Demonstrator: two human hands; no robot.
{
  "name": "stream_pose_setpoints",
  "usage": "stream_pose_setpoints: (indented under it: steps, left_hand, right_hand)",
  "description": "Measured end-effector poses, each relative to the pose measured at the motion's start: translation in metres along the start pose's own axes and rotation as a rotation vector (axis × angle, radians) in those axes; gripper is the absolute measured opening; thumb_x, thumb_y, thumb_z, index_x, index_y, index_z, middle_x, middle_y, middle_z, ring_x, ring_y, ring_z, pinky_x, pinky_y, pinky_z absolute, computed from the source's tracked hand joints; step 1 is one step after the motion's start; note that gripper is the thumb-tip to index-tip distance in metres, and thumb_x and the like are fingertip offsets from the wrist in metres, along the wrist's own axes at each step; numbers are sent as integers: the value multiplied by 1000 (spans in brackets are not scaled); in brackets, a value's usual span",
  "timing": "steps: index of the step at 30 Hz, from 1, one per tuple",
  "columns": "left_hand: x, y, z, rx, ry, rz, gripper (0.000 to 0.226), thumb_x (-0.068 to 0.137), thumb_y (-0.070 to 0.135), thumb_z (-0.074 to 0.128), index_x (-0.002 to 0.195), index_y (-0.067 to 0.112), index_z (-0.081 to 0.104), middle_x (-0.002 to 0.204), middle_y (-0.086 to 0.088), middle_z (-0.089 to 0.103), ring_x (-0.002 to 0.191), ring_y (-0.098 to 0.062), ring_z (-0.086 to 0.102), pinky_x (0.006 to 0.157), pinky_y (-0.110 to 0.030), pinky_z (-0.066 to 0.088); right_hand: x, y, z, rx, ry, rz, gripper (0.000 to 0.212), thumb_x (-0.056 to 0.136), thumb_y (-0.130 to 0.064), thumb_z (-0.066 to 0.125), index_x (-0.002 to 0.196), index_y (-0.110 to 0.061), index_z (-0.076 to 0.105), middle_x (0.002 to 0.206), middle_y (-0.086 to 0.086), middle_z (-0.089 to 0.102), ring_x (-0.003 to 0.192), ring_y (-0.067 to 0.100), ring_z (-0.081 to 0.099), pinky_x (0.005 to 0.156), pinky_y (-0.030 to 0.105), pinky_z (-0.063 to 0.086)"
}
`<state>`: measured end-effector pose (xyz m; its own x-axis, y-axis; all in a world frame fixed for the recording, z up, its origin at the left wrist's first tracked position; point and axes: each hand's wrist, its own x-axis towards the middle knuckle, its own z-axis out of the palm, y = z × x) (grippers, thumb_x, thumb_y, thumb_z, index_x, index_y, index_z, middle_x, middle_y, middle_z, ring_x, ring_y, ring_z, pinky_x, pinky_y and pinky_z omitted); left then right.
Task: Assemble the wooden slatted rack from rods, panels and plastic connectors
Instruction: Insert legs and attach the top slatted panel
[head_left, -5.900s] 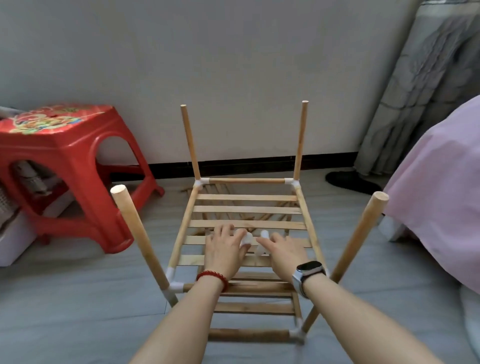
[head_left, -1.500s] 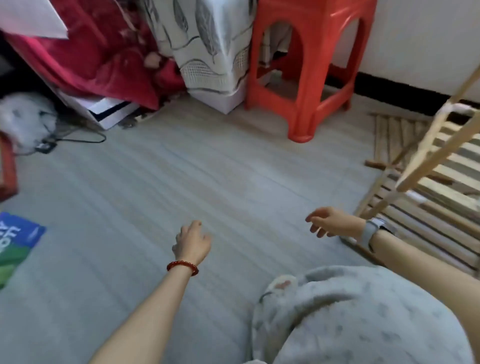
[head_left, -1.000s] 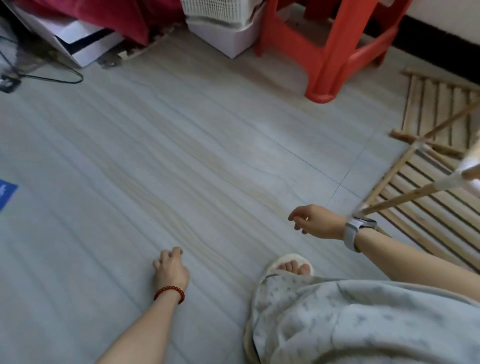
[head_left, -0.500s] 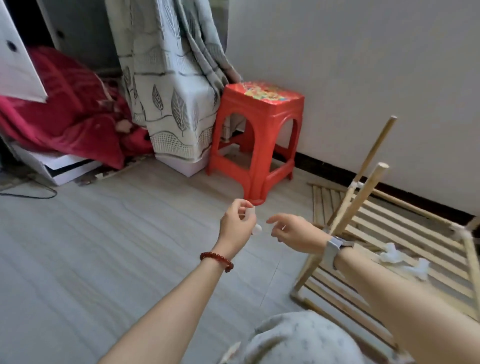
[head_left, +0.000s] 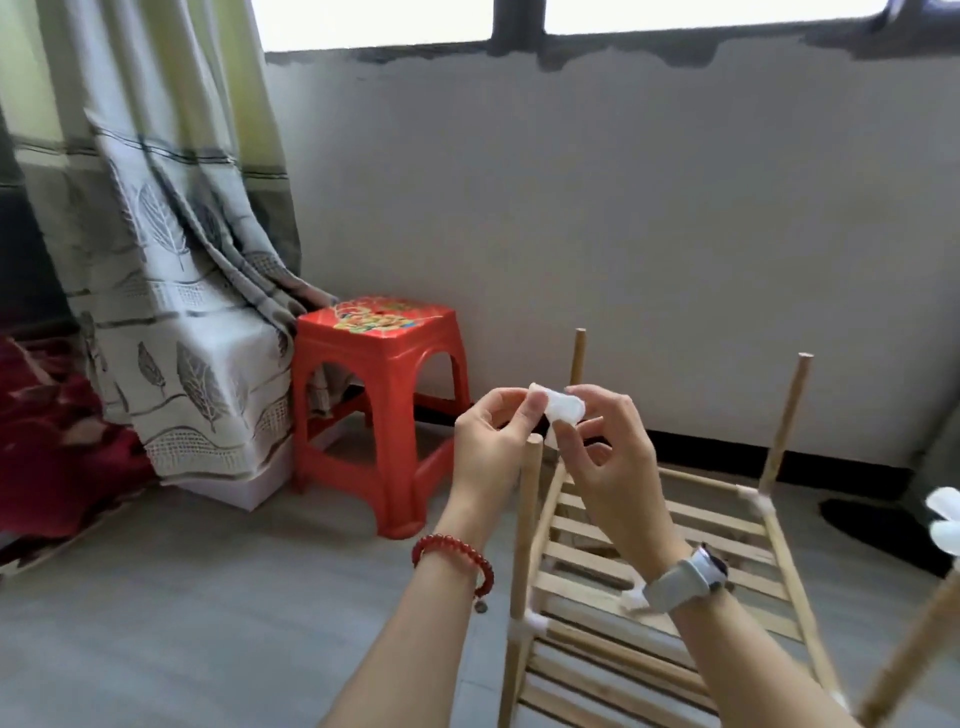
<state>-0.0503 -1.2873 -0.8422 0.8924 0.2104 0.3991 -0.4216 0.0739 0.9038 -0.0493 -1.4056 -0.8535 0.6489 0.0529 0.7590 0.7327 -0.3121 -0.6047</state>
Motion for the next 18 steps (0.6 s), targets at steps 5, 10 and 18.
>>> stream_pose_setpoints:
  steps: [5, 10, 18]
  left_hand:
    - [8, -17, 13, 63, 71, 34, 9, 85, 19, 67, 86, 24, 59, 84, 6, 69, 85, -9, 64, 79, -26, 51]
    - [4, -33, 0, -18, -15, -15, 26, 89, 18, 63, 107, 33, 55, 91, 4, 72, 88, -9, 68, 77, -19, 52]
    - [7, -38, -2, 148, -26, 33, 18, 88, 18, 63, 97, 32, 65, 99, 7, 69, 95, -6, 65, 80, -19, 51]
  right_hand:
    - [15, 18, -1, 71, -66, 170, 26, 89, -3, 57, 105, -23, 53, 98, -4, 58, 85, 20, 58, 78, 40, 52]
    - [12, 29, 6, 201, -72, 301, 32, 88, -4, 61, 109, -23, 45, 97, -9, 59, 87, 7, 63, 77, 24, 53]
    - [18, 35, 4, 319, -82, 339, 23, 89, -1, 59, 107, -15, 59, 96, -7, 65, 92, 12, 65, 83, 26, 54]
